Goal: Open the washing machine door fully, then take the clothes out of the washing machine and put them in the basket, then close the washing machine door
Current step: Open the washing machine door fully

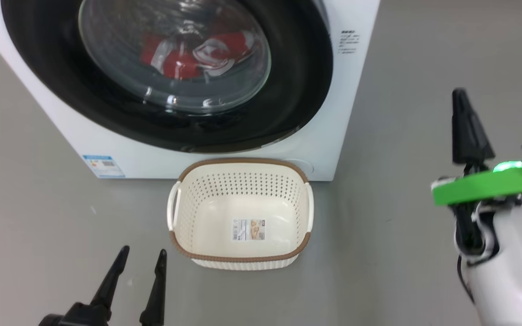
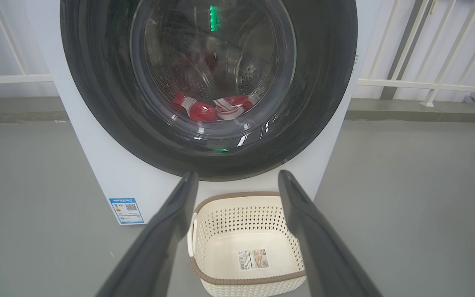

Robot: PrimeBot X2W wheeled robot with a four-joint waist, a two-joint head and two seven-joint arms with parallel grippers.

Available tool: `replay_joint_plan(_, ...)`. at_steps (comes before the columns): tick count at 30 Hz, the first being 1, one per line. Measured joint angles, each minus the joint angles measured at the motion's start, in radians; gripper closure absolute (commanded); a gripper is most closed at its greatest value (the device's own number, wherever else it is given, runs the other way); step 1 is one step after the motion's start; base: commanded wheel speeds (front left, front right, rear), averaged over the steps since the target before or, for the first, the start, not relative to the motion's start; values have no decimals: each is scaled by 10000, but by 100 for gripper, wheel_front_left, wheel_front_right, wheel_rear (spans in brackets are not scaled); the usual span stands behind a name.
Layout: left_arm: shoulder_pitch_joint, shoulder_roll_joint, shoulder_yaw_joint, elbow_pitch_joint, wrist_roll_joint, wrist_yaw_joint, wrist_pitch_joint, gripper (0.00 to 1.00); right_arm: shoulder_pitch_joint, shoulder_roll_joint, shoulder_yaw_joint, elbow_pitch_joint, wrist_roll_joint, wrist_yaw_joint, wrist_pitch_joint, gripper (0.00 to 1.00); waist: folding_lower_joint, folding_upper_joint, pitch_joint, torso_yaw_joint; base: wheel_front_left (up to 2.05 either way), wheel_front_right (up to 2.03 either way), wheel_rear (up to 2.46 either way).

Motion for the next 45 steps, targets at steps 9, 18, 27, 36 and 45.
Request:
replay_joint_plan(9, -588, -19, -213, 54, -90, -2, 0, 0, -2181, -709, 681, 1308, 2057, 0, 8, 100, 0, 0, 547, 499, 0, 0, 0)
replay_joint_plan(18, -1024, -46, -460, 113, -194, -12, -2, 0, -4193, -1716, 1538, 2431, 5496, -2, 1921, 100, 0, 0, 1075, 1025, 0, 0, 0)
replay_joint_plan(27, -1298, -65, -721, 196, -357, -13, -2, 0, -5373, -2071, 1822, 3452, 7657, -2, 4362, 100, 0, 0, 1517, 1356, 0, 0, 0)
replay_joint_plan(36, -1535, -81, -1005, 244, -458, -13, -2, 0, -6217, -2328, 1735, 3900, 9227, -2, 6297, 100, 0, 0, 1934, 1611, 0, 0, 0)
replay_joint_plan(45, -1903, -86, -1350, 242, -621, -13, -4, 0, -7467, -2589, 1818, 5033, 9589, -2, 7639, 100, 0, 0, 2380, 1949, 0, 0, 0)
